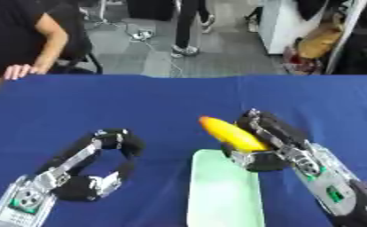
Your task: Pick up objects on the table and place them in the box.
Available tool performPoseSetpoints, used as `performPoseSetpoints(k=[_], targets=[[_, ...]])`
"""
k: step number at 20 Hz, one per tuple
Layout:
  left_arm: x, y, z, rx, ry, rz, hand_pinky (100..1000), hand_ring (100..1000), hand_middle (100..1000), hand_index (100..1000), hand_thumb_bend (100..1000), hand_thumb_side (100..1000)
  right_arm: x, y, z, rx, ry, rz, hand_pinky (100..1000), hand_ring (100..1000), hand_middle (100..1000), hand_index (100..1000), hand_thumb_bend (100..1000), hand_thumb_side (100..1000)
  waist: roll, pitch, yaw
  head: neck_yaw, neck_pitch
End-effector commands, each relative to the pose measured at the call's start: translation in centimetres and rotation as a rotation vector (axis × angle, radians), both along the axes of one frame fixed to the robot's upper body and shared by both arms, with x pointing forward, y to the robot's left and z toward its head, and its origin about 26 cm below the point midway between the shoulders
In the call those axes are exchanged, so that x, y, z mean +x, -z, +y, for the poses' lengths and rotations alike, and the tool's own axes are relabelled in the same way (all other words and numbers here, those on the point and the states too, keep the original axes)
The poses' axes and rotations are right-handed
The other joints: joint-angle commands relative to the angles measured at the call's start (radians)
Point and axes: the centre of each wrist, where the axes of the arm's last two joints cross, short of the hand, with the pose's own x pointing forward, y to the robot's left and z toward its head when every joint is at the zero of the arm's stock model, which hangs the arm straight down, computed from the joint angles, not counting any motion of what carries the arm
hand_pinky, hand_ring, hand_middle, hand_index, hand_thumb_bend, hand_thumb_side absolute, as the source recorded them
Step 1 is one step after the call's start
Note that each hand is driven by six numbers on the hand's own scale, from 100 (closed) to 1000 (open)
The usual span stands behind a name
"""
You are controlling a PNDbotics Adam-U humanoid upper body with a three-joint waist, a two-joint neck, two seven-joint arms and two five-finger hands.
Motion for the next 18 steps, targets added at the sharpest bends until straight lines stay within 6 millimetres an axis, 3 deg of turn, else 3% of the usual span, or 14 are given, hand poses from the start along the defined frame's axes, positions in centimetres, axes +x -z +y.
performPoseSetpoints(k=[1,8,18], targets=[[-0.1,-1.2,-0.1,-0.003,0.007,-0.043,562,652,657,782,100,713,0.2,0.8,-0.1,-0.019,0.006,-0.015,100,100,100,334,100,715,0.006,-0.014,0.000,-0.011,-0.008],[-0.1,-1.3,-0.3,-0.007,0.013,-0.046,562,653,657,782,100,714,0.5,3.6,0.0,-0.030,0.019,-0.005,100,100,100,336,100,720,0.011,-0.009,0.001,-0.017,-0.011],[-0.1,-1.2,-0.4,-0.007,0.015,-0.042,562,653,658,782,100,714,1.6,5.9,1.0,-0.137,0.008,0.005,100,100,101,338,100,727,0.009,-0.015,0.004,-0.019,-0.010]])
